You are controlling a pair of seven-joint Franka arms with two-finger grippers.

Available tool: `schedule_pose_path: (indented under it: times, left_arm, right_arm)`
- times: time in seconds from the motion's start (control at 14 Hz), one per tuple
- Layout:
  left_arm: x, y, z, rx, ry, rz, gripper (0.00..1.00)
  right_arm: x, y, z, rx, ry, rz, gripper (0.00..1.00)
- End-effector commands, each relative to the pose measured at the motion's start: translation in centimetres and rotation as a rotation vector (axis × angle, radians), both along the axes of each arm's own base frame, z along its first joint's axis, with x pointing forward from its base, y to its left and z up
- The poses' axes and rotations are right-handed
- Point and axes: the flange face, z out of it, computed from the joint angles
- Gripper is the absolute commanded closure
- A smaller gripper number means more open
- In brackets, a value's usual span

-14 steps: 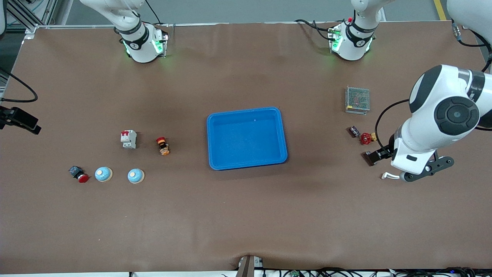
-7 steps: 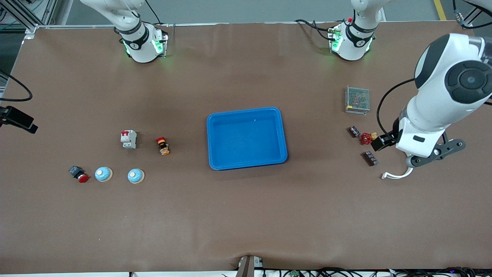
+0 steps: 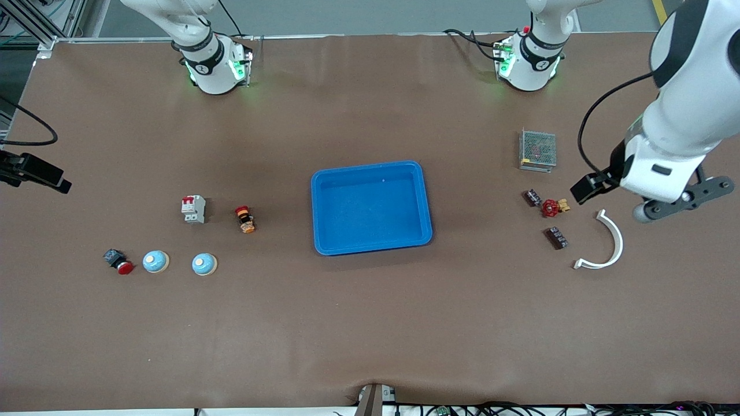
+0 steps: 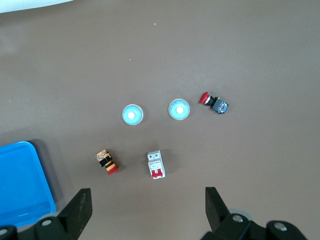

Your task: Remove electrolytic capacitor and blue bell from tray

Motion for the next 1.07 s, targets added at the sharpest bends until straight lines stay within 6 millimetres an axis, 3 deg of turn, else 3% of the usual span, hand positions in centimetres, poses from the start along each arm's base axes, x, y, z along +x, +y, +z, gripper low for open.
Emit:
schedule_pose_path:
  times: [0.0,0.64,1.0]
  left_arm:
    - [-1.9,0.3,2.1,0.001,0.000,-0.033,0.00]
    - [-4.0,3.5,5.2,-0.023,0.003,-0.163,0.00]
    - [-4.1,5.0,5.6,-0.049,0.011,-0.161,0.00]
  right_arm:
    - [-0.5,0.0,0.7,0.016,0.000,0.002,0.00]
    - [-0.6,0.4,0.5,0.002,0.016,0.068,0.00]
    - [-0.5,0.7,0.4,0.002,0.017,0.102,0.00]
